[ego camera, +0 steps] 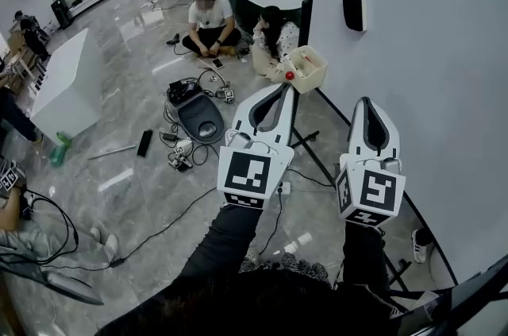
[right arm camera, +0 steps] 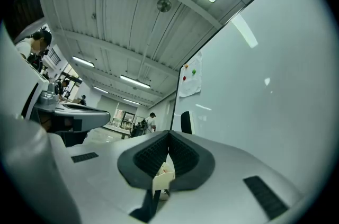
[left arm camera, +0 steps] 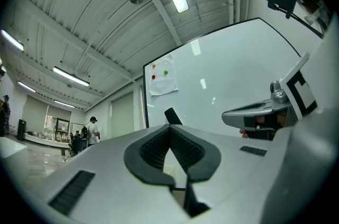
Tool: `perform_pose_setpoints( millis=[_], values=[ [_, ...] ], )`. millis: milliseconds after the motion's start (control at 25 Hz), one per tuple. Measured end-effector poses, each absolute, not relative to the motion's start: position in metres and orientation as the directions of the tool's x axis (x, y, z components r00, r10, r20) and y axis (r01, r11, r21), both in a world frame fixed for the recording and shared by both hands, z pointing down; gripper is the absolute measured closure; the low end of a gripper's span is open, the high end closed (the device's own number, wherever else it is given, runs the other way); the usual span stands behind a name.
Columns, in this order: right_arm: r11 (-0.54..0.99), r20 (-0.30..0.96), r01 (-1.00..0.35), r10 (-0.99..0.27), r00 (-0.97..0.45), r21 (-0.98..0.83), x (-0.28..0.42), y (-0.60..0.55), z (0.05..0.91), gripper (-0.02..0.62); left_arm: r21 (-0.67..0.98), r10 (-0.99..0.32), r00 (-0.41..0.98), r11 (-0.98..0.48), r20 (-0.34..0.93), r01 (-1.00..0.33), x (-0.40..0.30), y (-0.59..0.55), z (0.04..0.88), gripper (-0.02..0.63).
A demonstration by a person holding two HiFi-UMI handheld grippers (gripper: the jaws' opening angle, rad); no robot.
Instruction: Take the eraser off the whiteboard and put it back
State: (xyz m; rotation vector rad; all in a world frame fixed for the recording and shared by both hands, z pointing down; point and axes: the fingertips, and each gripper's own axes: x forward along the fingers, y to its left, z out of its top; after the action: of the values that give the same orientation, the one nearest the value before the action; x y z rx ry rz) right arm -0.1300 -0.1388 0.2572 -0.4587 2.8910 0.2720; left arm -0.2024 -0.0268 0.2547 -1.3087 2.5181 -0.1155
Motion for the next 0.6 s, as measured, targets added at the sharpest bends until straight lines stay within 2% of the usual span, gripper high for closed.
perform_pose_setpoints(
  millis=[320, 600],
  values=[
    [0.886, -0.218, -0.442, -0.407, -0.887, 0.144, -0.149, -0.125, 0.263, 0.586, -0.216, -0.876, -0.436, 0.475, -0.205, -0.853, -0.232, -0.021, 0.261, 0.600],
    [0.853, -0.202, -0.496, -0.463, -0.863, 0.161, -0.156, -0.120, 0.267, 0.586, -0.193, -0.902, -0.386, 0.421, -0.195, -0.886, -0.248, -0.022, 0.271, 0.600]
  ],
)
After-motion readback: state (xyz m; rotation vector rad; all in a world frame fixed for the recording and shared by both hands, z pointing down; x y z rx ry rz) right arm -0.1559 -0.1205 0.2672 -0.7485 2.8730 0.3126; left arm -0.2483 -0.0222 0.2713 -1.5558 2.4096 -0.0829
